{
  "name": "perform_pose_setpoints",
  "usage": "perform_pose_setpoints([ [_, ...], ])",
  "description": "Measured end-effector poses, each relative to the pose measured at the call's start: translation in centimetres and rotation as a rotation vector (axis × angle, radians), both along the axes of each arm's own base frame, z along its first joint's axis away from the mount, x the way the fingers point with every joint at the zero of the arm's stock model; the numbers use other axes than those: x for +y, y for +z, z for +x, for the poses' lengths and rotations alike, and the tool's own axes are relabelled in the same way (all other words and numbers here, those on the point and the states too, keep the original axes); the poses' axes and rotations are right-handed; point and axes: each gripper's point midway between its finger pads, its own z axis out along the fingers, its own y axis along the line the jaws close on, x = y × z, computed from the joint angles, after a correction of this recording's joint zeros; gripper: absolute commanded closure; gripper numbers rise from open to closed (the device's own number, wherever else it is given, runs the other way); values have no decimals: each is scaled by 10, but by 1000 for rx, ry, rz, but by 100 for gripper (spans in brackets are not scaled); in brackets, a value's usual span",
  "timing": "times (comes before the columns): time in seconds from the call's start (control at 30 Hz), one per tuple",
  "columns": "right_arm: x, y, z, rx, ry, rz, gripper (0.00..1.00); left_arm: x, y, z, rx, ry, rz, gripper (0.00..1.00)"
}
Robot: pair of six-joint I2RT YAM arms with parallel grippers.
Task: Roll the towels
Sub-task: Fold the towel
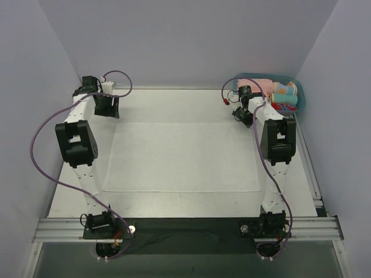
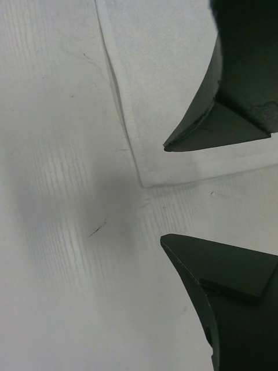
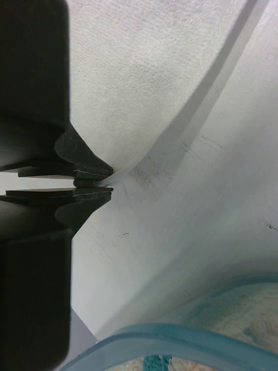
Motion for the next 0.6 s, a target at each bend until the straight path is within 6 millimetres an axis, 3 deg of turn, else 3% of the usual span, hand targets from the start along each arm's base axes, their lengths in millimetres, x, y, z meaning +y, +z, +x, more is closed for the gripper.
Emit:
perform_pose_setpoints([
  [0.13,0,1,0,0,3,-1,100,1,-7,8,0,-11,4,47],
  [0.43,0,1,0,0,3,-1,100,-7,-36,2,70,-46,-7,43],
  [0.6,0,1,-1,5,3,-1,100,-11,-46,-2,97,-54,-10,50],
])
